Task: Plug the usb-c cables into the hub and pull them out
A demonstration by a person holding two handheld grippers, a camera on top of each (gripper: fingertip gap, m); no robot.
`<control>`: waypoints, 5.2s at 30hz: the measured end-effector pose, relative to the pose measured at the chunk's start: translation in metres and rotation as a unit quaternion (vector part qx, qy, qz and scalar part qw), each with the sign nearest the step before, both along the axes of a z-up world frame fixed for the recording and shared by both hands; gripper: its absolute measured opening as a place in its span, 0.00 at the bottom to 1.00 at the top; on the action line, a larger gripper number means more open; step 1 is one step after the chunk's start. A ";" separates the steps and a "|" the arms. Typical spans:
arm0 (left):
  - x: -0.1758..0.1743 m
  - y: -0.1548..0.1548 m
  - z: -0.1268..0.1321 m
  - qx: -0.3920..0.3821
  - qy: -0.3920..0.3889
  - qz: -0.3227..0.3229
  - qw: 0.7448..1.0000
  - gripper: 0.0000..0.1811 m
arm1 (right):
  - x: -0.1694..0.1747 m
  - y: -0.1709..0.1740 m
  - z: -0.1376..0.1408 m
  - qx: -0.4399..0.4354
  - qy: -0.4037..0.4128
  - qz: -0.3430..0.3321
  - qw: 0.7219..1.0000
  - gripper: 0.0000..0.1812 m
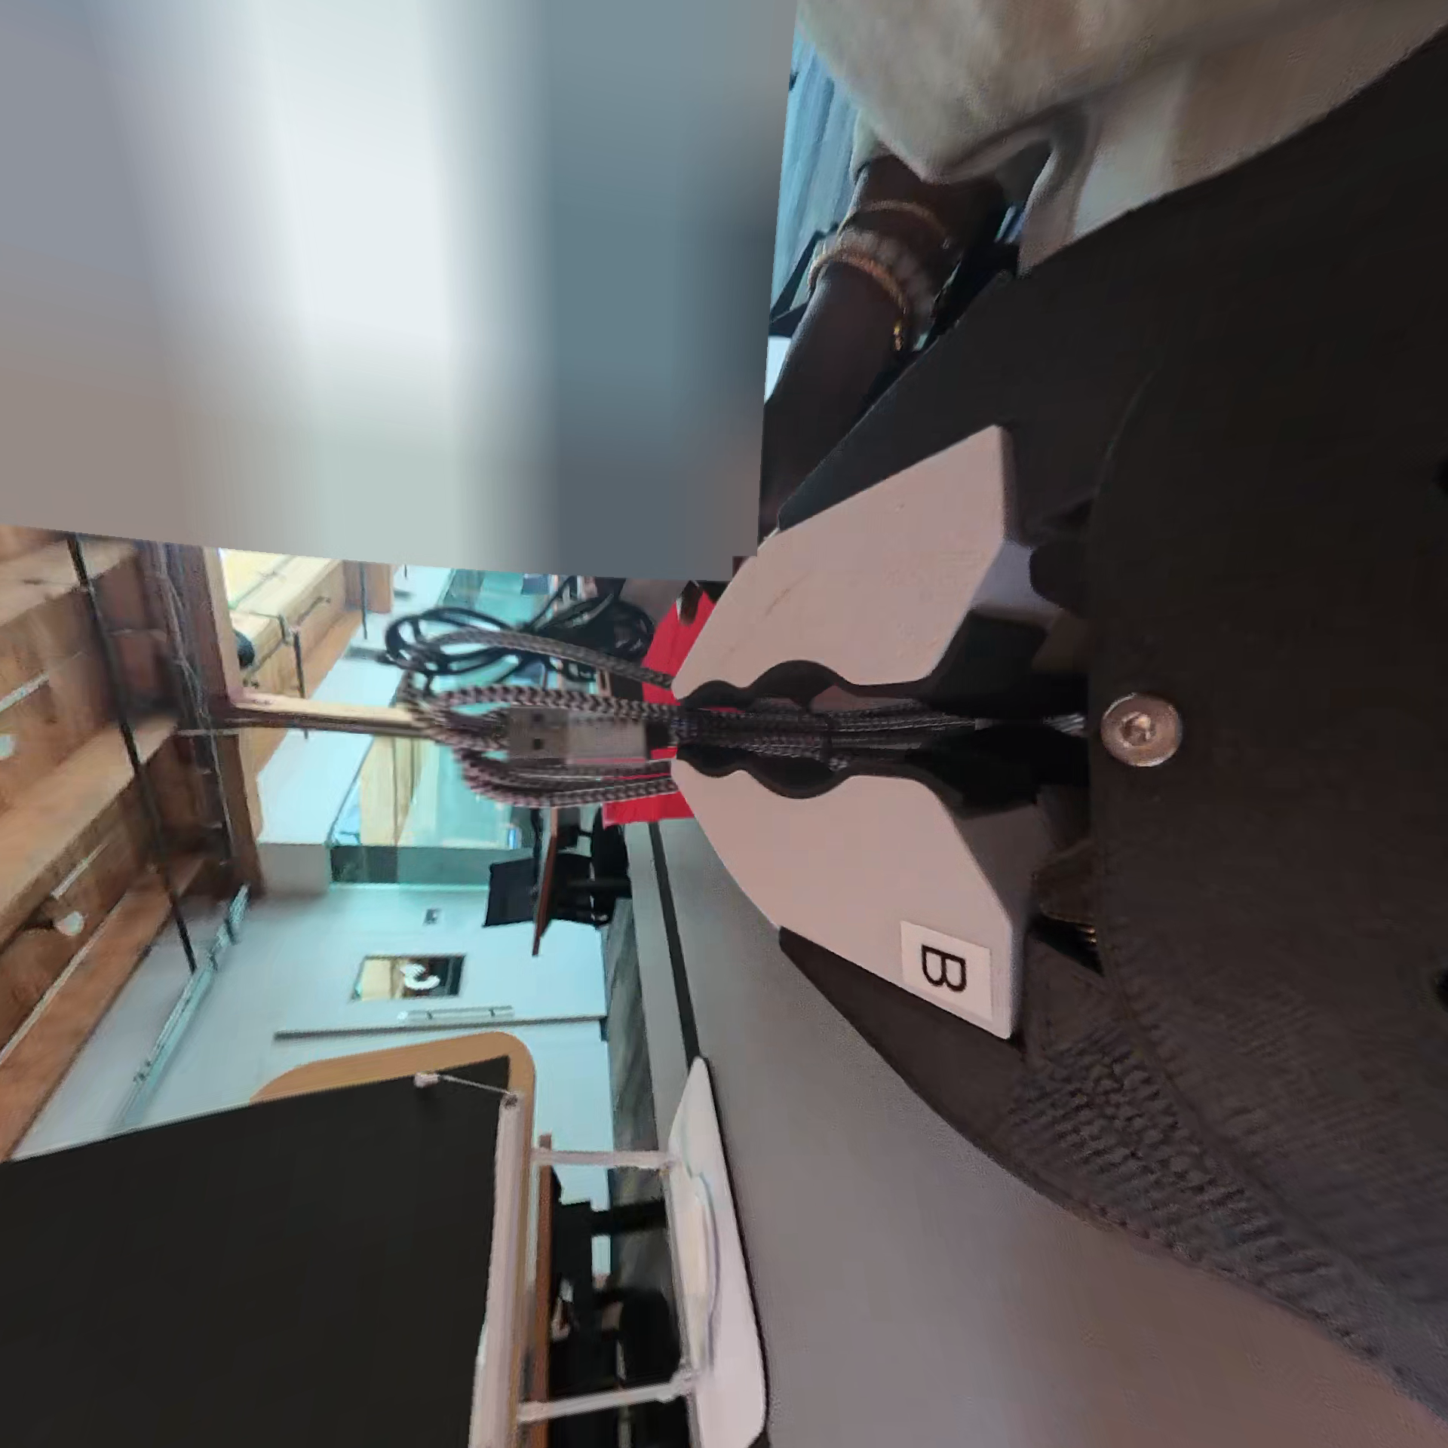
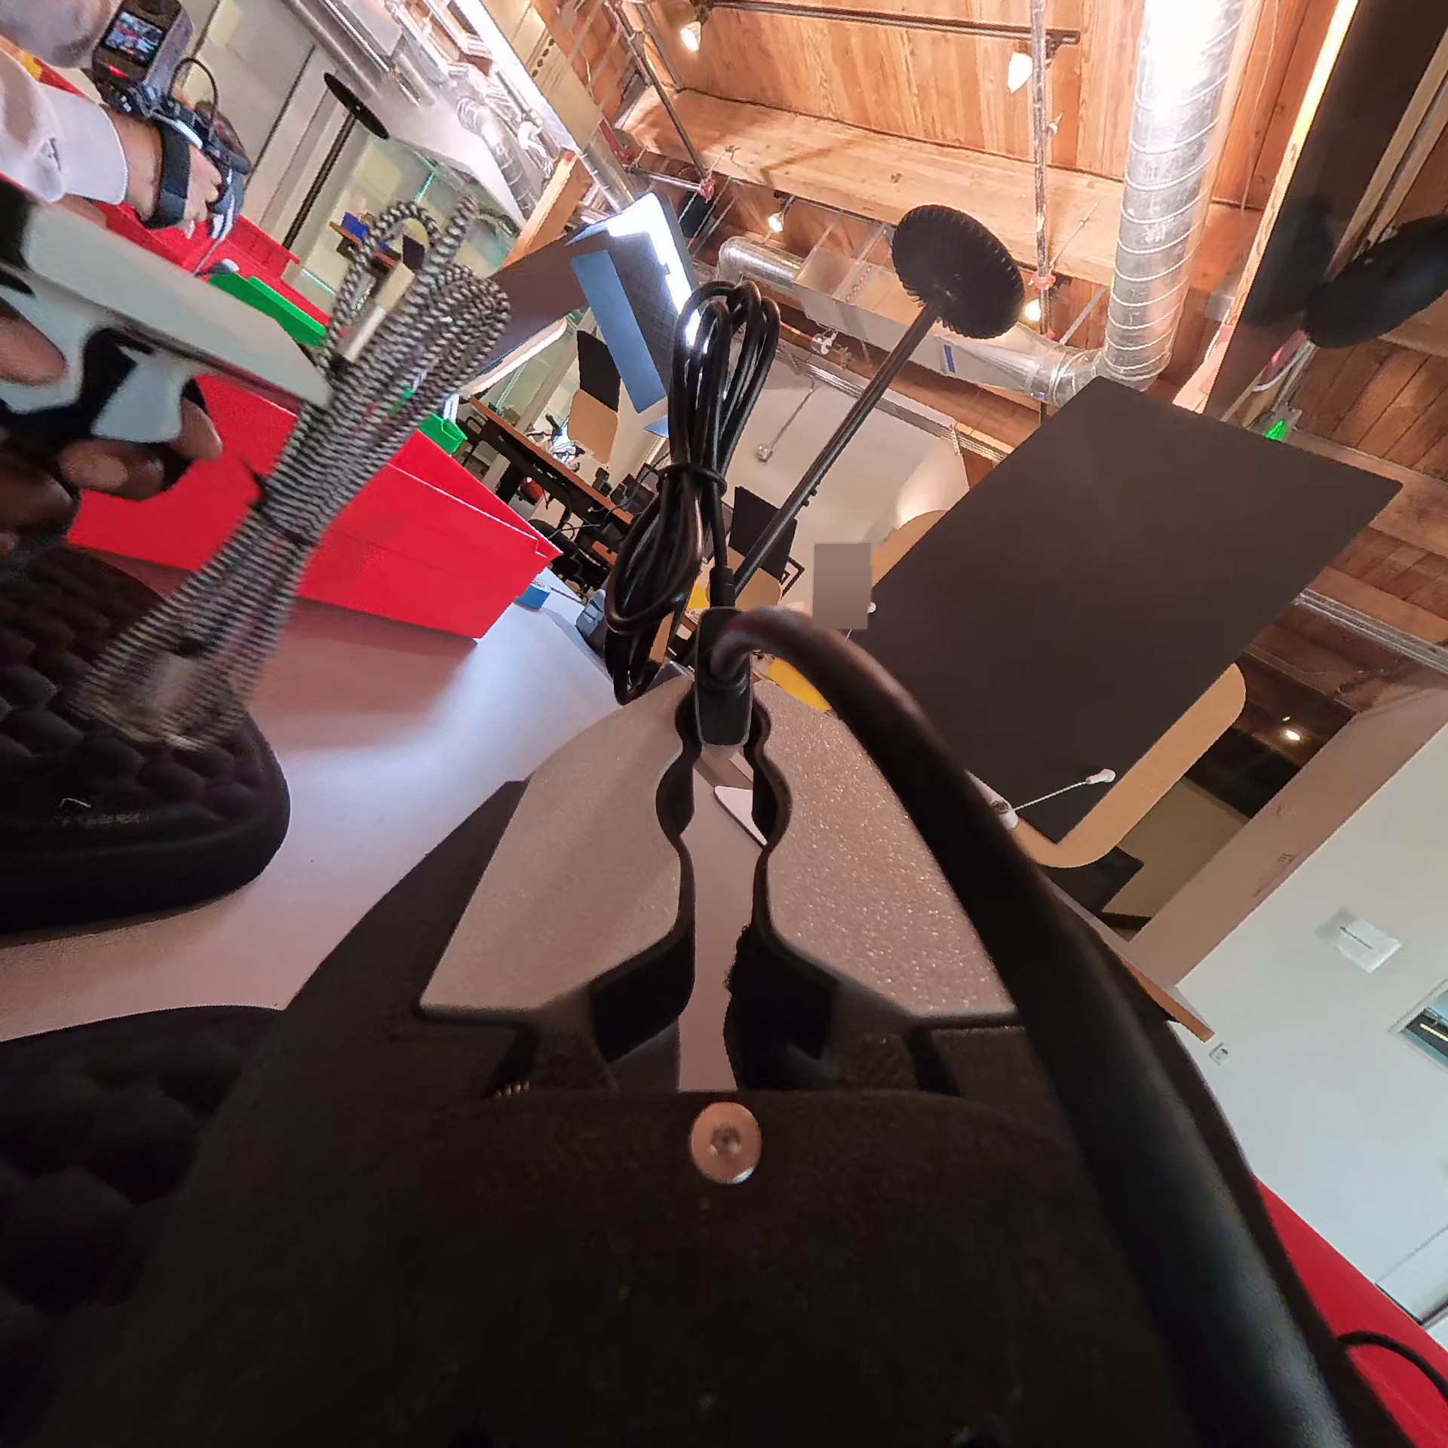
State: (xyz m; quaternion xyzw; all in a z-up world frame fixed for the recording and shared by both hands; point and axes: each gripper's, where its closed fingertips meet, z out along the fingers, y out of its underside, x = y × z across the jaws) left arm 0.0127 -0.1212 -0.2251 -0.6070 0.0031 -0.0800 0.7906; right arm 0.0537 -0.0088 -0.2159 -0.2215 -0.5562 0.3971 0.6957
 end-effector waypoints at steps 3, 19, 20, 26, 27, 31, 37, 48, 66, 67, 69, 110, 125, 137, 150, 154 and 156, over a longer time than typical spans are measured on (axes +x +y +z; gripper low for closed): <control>-0.013 -0.017 -0.014 -0.086 0.002 0.034 0.996 0.04 | 0.001 -0.001 0.001 0.001 0.003 0.002 1.000 0.03; -0.042 -0.078 -0.087 -0.334 -0.083 0.063 0.937 0.07 | -0.001 -0.006 -0.001 0.020 -0.001 0.000 1.000 0.03; -0.038 -0.078 -0.095 -0.352 -0.082 0.050 0.931 0.07 | -0.001 -0.007 -0.002 0.022 -0.003 0.001 1.000 0.03; -0.012 -0.077 -0.107 -0.400 0.049 -0.008 0.915 0.22 | -0.004 -0.009 -0.007 0.029 -0.018 0.003 0.999 0.03; -0.010 -0.080 -0.101 -0.386 0.113 -0.009 0.915 0.21 | -0.004 -0.009 -0.007 0.029 -0.019 0.004 0.999 0.03; -0.008 -0.080 -0.067 -0.300 0.436 0.028 0.848 0.14 | -0.004 -0.011 -0.007 0.031 -0.021 0.007 0.999 0.03; 0.005 -0.074 -0.093 -0.338 0.579 -0.102 0.735 0.14 | -0.003 -0.010 -0.007 0.033 -0.018 0.004 0.999 0.03; -0.010 -0.067 -0.109 -0.373 0.601 -0.150 0.691 0.07 | -0.003 -0.010 -0.006 0.031 -0.016 0.004 0.999 0.03; -0.003 -0.059 -0.114 -0.466 0.242 -0.227 0.820 0.08 | -0.007 -0.012 -0.012 0.044 -0.030 0.006 0.999 0.03; -0.002 -0.059 -0.114 -0.473 0.223 -0.234 0.820 0.09 | -0.007 -0.012 -0.012 0.045 -0.031 0.005 0.999 0.03; -0.001 -0.060 -0.113 -0.482 0.195 -0.244 0.819 0.10 | -0.008 -0.011 -0.013 0.046 -0.033 0.001 0.998 0.03; -0.004 -0.002 -0.080 -0.336 0.026 -0.178 0.924 0.01 | -0.020 -0.053 -0.046 -0.406 -0.380 0.343 0.757 0.06; -0.002 0.000 -0.095 -0.363 0.138 -0.121 0.914 0.01 | -0.005 -0.061 -0.049 -0.063 -0.328 0.269 0.903 0.06; -0.007 0.002 -0.100 -0.361 0.200 -0.065 0.908 0.01 | 0.011 -0.020 -0.097 0.487 -0.224 -0.023 0.844 0.03; -0.007 0.003 -0.102 -0.363 0.214 -0.060 0.905 0.01 | 0.041 -0.005 -0.104 0.389 -0.356 0.012 0.850 0.33; -0.007 0.003 -0.102 -0.362 0.219 -0.058 0.904 0.01 | 0.057 0.010 -0.107 0.362 -0.430 -0.014 0.827 0.35; -0.006 0.003 -0.101 -0.361 0.218 -0.060 0.905 0.01 | 0.064 0.020 -0.106 0.341 -0.466 -0.032 0.816 0.36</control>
